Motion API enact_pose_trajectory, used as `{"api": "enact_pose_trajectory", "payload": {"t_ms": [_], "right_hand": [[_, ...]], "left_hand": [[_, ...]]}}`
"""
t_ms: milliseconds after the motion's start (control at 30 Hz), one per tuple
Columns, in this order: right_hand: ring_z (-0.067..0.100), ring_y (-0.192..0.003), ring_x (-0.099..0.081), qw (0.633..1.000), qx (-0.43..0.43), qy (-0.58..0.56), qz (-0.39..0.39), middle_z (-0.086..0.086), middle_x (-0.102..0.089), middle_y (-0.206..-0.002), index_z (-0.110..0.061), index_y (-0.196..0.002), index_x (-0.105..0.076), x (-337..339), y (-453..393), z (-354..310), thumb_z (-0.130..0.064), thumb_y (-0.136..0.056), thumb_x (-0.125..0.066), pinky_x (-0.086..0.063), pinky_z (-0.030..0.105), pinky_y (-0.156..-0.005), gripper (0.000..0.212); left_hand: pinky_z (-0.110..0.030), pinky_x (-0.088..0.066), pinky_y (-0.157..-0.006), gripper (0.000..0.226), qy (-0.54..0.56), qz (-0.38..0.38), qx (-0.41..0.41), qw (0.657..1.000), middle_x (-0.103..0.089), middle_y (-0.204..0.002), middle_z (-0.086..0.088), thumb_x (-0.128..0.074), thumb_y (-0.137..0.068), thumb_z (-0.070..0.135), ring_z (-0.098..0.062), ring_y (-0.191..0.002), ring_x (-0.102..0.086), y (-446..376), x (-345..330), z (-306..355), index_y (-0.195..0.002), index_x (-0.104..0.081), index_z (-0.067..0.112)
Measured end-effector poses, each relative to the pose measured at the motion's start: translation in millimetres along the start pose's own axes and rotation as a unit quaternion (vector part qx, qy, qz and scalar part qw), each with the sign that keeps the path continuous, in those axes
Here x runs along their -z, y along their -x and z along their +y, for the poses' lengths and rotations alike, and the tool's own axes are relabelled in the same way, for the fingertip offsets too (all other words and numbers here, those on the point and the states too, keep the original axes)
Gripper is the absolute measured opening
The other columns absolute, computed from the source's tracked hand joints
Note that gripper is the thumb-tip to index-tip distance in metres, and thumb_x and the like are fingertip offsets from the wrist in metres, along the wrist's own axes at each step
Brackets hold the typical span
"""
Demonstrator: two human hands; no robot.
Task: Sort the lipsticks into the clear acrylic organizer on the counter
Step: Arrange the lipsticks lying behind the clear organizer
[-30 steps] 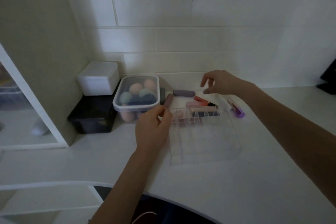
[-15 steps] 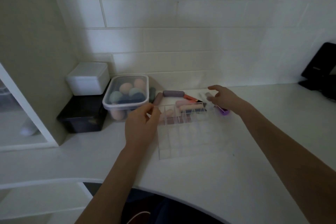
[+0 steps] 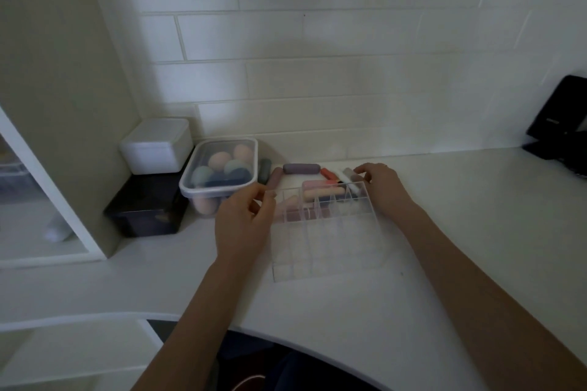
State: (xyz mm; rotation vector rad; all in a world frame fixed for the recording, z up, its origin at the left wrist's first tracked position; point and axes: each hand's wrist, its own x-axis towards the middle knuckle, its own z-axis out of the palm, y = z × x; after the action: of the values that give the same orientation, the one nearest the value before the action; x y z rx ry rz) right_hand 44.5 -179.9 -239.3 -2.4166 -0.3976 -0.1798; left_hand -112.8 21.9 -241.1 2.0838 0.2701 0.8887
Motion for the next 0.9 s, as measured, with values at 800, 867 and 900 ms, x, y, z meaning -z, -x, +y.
{"api": "enact_pose_trajectory", "payload": {"t_ms": [800,867,900], "right_hand": [[0.029,-0.083,-0.060,0.996,-0.010,0.086,0.018,0.011,-0.064,-0.092,-0.010,-0.103,-0.050,-10.1,2.8,-6.2,-0.026,-0.095,-0.048,-0.042,0.034,-0.069,0.017],[0.025,-0.072,-0.053,0.995,0.010,-0.011,0.097,0.011,-0.058,-0.082,-0.008,-0.104,-0.049,2.9,8.3,-17.1,-0.028,-0.098,-0.045,-0.039,0.032,-0.065,0.021],[0.025,-0.068,-0.052,0.987,0.033,-0.059,0.146,0.012,-0.058,-0.078,-0.008,-0.105,-0.049,12.3,10.1,-25.0,-0.028,-0.097,-0.046,-0.039,0.031,-0.062,0.021]], "left_hand": [[-0.007,-0.036,-0.070,0.033,-0.044,0.041,-0.144,0.988,-0.061,-0.079,-0.002,-0.039,-0.085,0.025,-0.011,-0.077,-0.048,5.8,1.3,19.6,-0.091,-0.067,0.007],[-0.009,-0.033,-0.075,0.028,-0.078,0.045,-0.190,0.978,-0.062,-0.081,-0.003,-0.043,-0.085,0.019,-0.013,-0.081,-0.049,3.1,4.1,24.2,-0.090,-0.067,0.006],[-0.013,-0.034,-0.076,0.025,-0.086,0.044,-0.210,0.973,-0.064,-0.083,-0.004,-0.045,-0.086,0.017,-0.014,-0.083,-0.050,0.8,5.2,27.2,-0.090,-0.067,0.005]]}}
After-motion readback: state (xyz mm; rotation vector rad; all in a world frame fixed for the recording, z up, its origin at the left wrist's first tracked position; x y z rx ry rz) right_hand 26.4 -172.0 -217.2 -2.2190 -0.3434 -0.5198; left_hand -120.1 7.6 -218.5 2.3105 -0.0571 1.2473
